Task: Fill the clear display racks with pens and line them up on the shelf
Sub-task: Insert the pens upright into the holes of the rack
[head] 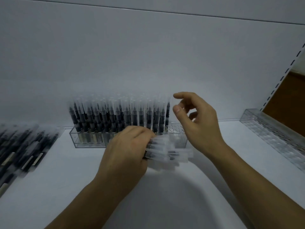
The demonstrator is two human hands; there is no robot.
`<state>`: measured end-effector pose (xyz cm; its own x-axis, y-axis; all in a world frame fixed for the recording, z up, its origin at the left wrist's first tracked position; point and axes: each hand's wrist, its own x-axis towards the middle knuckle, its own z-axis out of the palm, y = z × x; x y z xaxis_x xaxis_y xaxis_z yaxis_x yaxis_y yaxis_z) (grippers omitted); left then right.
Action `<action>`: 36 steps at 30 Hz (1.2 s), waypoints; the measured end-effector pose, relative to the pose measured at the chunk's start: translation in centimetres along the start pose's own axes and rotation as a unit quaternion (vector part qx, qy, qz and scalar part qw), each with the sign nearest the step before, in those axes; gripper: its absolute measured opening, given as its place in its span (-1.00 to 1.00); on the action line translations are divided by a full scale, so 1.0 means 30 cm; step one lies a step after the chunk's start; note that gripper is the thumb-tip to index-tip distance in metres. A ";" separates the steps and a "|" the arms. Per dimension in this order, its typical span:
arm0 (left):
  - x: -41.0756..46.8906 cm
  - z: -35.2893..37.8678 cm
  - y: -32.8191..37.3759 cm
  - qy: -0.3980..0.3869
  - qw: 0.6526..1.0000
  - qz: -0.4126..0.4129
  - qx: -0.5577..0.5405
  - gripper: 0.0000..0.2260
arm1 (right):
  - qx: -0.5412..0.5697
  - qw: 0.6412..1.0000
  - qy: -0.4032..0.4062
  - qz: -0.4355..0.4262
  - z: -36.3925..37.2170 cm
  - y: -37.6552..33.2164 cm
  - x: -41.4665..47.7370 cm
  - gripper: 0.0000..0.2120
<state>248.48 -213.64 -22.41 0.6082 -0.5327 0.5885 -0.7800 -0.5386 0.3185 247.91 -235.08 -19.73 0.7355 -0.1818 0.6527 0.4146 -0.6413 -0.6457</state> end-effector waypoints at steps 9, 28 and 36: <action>0.010 -0.023 0.086 0.071 0.898 -0.171 -0.400 -0.89 | 0.249 0.954 -0.163 0.027 0.009 -0.111 -0.054 -0.80; 0.013 0.032 0.063 0.054 0.837 -0.218 -0.499 -0.90 | 0.201 0.964 -0.139 0.102 -0.023 -0.071 -0.021 -0.93; 0.014 0.038 0.043 0.054 0.852 -0.225 -0.471 -0.92 | 0.396 0.898 -0.022 0.188 -0.075 -0.084 0.024 -0.86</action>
<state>247.89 -215.31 -22.61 0.8989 -0.3207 0.2985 -0.2754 0.1164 0.9543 246.19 -235.28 -16.74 0.9167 -0.2343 0.3237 0.3704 0.1945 -0.9083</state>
